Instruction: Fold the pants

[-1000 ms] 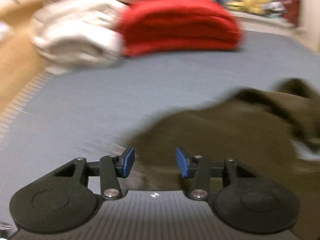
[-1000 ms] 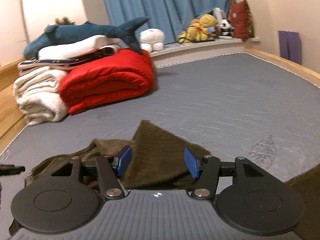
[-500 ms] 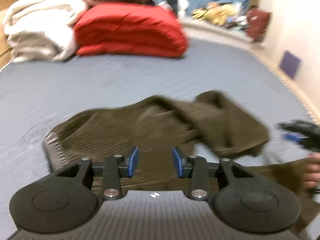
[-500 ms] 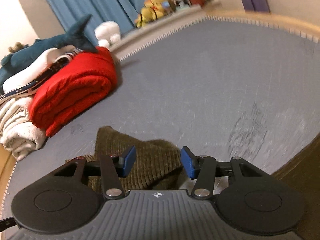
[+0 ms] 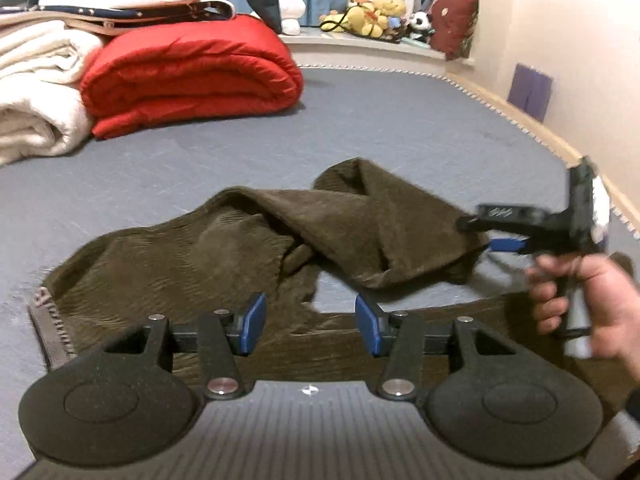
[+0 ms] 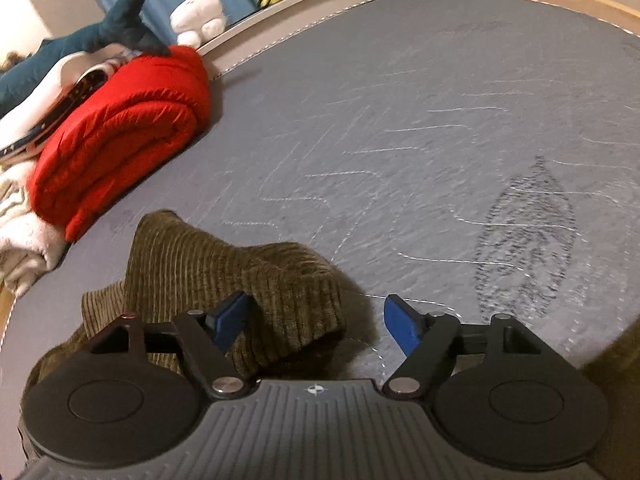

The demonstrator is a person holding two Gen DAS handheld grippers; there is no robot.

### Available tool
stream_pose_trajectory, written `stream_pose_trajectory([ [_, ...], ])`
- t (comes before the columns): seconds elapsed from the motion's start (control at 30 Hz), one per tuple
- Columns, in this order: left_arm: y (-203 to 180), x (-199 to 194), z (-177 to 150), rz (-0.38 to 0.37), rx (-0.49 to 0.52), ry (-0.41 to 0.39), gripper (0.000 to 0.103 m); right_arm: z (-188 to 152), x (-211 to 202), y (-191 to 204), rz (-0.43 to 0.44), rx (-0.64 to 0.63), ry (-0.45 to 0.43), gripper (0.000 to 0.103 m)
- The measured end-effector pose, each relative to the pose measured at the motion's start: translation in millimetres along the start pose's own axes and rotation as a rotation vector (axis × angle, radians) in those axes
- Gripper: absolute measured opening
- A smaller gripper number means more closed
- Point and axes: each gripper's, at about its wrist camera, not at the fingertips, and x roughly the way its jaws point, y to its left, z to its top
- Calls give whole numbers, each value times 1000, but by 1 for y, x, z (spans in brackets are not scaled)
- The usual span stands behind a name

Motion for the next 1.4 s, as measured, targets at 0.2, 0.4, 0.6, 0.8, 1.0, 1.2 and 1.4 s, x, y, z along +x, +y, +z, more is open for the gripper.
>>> stream_pose_trajectory([
  [0.2, 13, -1, 9, -4, -22, -17, 55, 0, -2, 24, 18, -127, -27, 22],
  [0.4, 41, -11, 20, 30, -124, -50, 55, -3, -89, 108, 151, -367, -154, 19],
  [0.6, 85, -15, 24, 81, -255, -37, 55, -97, -117, 187, 333, -830, 94, 28],
  [0.8, 110, -17, 26, 80, -331, -15, 55, -56, -119, 141, 384, -551, 15, 54],
  [1.0, 106, -16, 20, 72, -312, -2, 55, -5, -95, 49, 298, 16, -52, 60],
  [1.2, 99, -11, 15, 69, -293, 13, 55, -23, -56, -4, 111, 301, 155, 61],
  [1.4, 95, -2, 10, 76, -280, 34, 55, -42, -18, 12, 40, 110, 223, 61],
])
